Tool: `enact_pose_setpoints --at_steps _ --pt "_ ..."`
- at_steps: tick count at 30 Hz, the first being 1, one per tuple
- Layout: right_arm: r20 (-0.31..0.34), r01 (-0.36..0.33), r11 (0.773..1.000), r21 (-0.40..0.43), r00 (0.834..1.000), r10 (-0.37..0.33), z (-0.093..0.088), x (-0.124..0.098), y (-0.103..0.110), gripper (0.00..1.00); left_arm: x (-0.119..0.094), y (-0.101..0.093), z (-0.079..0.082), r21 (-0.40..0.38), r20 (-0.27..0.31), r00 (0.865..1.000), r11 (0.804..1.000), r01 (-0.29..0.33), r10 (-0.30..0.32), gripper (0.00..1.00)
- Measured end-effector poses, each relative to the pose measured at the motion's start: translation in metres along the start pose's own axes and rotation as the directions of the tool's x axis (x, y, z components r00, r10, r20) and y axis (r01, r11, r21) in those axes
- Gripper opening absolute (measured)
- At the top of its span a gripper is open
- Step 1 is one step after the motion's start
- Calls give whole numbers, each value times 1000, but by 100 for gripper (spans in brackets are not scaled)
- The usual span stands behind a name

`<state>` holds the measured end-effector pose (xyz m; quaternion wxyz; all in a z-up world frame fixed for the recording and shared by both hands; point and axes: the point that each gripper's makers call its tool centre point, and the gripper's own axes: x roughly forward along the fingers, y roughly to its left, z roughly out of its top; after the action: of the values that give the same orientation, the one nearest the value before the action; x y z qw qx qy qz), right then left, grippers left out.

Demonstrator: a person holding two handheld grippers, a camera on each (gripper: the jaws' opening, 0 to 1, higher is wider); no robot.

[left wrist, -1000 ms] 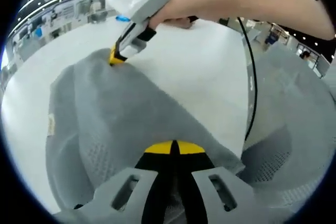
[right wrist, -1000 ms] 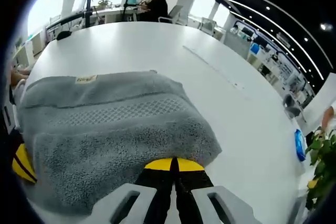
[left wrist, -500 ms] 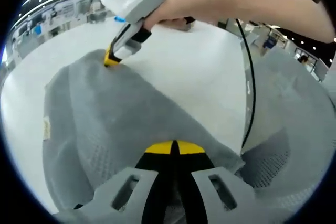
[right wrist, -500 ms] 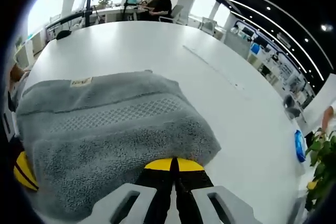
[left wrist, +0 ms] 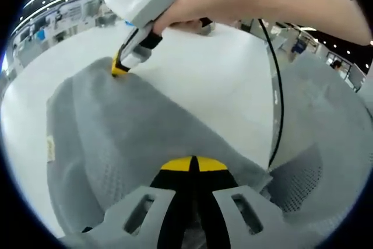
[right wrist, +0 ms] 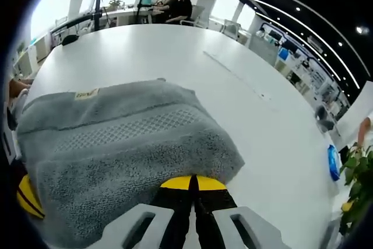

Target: Open the folded towel by lifting each exposed corner and separating the folded layers until the towel lies flat within the target outline without major curled edges

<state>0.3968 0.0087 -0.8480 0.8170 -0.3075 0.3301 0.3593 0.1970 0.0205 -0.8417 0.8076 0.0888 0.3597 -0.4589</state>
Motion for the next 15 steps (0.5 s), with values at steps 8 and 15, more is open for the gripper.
enact_pose_setpoints --at_steps 8,15 --pt "0 3 1000 -8 1000 -3 2 2 -1 0 5 -3 3 16 -5 1000 1000 11 -11 0" --pt "-3 5 1000 -6 1000 -5 2 2 -1 0 7 -4 5 9 -5 1000 1000 12 -12 0"
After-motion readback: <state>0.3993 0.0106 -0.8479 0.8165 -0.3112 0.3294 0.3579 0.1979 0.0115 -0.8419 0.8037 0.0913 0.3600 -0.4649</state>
